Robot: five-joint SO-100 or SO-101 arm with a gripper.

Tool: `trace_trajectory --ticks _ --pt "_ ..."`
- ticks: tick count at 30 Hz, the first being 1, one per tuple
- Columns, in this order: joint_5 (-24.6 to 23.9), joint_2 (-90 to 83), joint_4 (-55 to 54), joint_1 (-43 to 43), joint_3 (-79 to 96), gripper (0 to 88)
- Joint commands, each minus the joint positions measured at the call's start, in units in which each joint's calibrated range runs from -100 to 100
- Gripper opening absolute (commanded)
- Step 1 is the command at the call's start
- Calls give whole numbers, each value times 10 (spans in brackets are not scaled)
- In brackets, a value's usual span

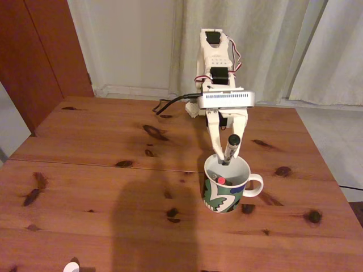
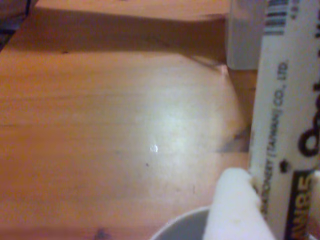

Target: Clean up the desk and place the pens and markers into the cup

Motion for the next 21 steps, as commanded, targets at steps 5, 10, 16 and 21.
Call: trace_trajectory --ticks 5,10,16,21 --pt "-5 -30 -59 1 16 10" --pt "-2 -30 -59 2 17 36" --pt "1 -31 -55 3 17 127" --pt "1 -32 -53 3 18 127"
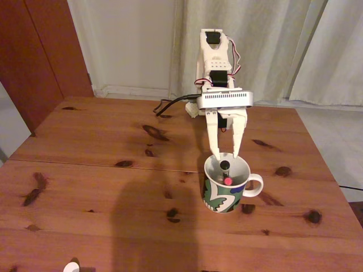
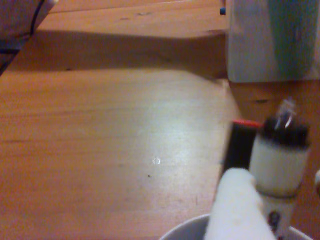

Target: Clean up the desk and place the pens and markers into the cup

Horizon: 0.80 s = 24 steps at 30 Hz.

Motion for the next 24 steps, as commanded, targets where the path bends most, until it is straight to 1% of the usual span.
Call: trace_trajectory --ticks 1,3,6,7,9,11,18,21,24 --pt "4 -33 -12 3 -3 126" --pt "4 -37 -11 4 -3 114" --pt "3 -40 1 12 -5 9" --pt "3 -44 17 16 -11 0" --pt "3 -70 55 20 -19 10" --pt "3 -106 120 20 -20 8" --pt "3 -245 398 20 -12 8" --pt "3 -310 527 20 21 8" --pt "3 -375 613 20 81 8"
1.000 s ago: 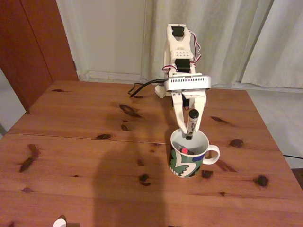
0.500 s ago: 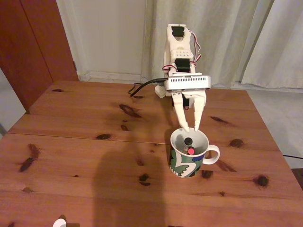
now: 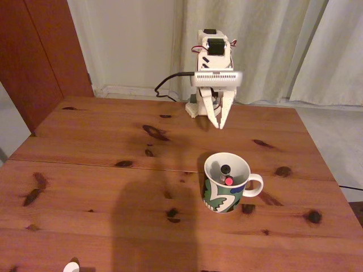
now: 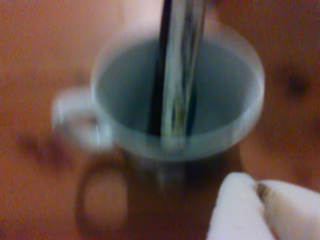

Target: Clean up the desk and place the pens and markers into the cup

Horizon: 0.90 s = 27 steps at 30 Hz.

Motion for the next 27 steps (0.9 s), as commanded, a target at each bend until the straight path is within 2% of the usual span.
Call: trace_trajectory --ticks 1,4,19,24,27 --pt "3 -90 97 4 58 8" --pt "5 -152 110 4 143 7" --pt "91 -453 115 42 528 7" --pt "102 -519 188 55 543 7" --pt "128 -543 237 63 541 8"
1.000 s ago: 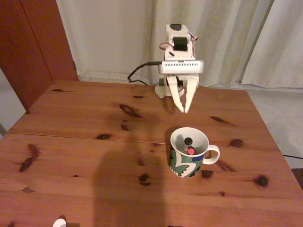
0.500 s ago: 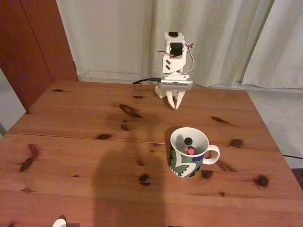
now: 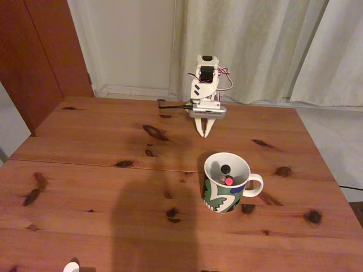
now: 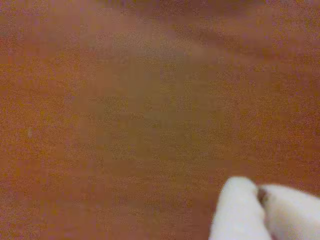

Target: Clean up the desk and place the pens and markers into the cup

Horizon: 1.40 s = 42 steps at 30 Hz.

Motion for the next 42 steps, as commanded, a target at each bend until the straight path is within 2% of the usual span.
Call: trace_trajectory --ticks 1,13,42 --pt "21 -27 42 14 7 8" --pt "41 -32 41 18 6 9" --pt "41 -30 41 14 6 10"
